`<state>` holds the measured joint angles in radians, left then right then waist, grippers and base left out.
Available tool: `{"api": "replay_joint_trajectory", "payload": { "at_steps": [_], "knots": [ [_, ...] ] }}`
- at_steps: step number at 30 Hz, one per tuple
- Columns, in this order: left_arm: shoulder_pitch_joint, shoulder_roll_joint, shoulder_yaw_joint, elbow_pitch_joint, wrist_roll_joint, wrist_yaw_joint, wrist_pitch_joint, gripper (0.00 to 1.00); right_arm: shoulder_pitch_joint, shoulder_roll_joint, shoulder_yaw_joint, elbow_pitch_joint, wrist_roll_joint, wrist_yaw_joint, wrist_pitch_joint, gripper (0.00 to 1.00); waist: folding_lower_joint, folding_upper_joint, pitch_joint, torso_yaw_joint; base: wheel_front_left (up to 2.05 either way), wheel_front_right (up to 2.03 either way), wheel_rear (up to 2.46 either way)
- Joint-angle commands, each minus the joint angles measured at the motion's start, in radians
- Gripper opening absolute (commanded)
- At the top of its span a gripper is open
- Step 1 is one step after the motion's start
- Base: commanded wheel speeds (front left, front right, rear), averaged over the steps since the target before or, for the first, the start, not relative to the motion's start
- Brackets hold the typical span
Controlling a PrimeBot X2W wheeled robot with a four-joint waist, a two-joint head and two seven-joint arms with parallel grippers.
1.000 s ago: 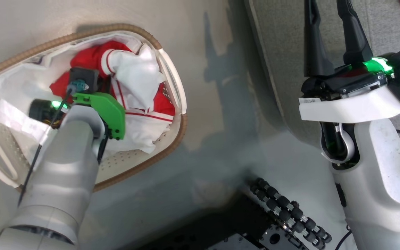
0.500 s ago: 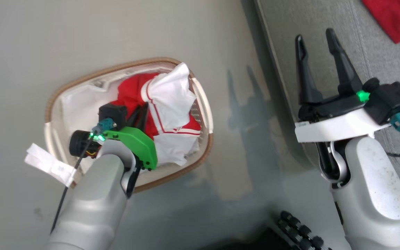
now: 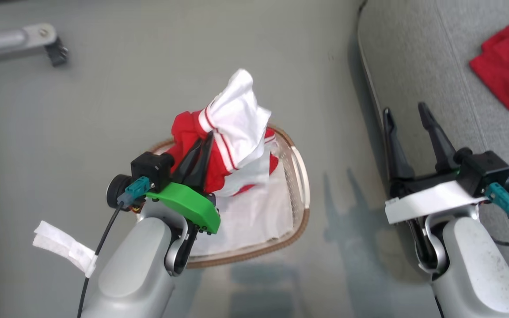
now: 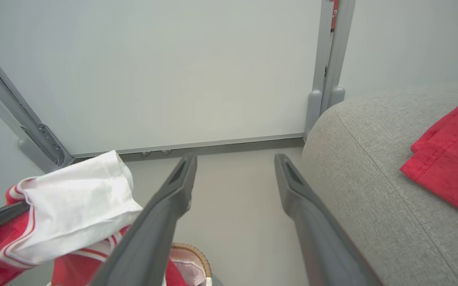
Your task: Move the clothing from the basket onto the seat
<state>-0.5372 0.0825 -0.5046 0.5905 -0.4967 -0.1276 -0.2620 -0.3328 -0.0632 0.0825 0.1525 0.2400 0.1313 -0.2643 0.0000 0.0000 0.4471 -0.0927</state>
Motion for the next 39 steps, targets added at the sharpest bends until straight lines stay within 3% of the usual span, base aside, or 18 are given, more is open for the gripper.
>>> {"api": "replay_joint_trajectory", "payload": {
  "at_steps": [1,13,25,32,39],
  "knots": [
    [0.028,0.009,0.004,-0.037,0.007,-0.005,-0.004,0.00,0.028,-0.006,-0.003,0.007,-0.007,-0.001,0.000,1.00,0.0000,0.0000,-0.145,0.100,0.00,0.00,0.00],
    [0.062,0.025,0.012,-0.282,0.032,-0.005,-0.004,0.00,0.143,0.004,0.002,0.050,-0.019,-0.001,0.000,1.00,0.0000,0.0000,-0.276,0.129,0.00,0.00,0.00],
    [0.071,0.022,0.011,-0.477,0.050,0.009,0.001,0.00,0.162,0.002,0.060,0.058,-0.021,-0.001,0.000,1.00,0.0000,0.0000,-0.311,0.145,0.00,0.00,0.00],
    [0.091,0.014,-0.019,-0.528,0.037,0.010,0.004,0.00,0.019,-0.142,0.321,0.042,0.013,-0.001,0.000,1.00,0.0000,0.0000,-0.305,0.174,0.00,0.00,0.00],
    [0.106,0.006,-0.071,-0.539,0.013,0.004,0.015,0.00,-0.247,-0.303,0.604,0.100,0.103,-0.001,0.000,1.00,0.0000,0.0000,-0.302,0.208,0.00,0.00,0.00]
  ]
}}
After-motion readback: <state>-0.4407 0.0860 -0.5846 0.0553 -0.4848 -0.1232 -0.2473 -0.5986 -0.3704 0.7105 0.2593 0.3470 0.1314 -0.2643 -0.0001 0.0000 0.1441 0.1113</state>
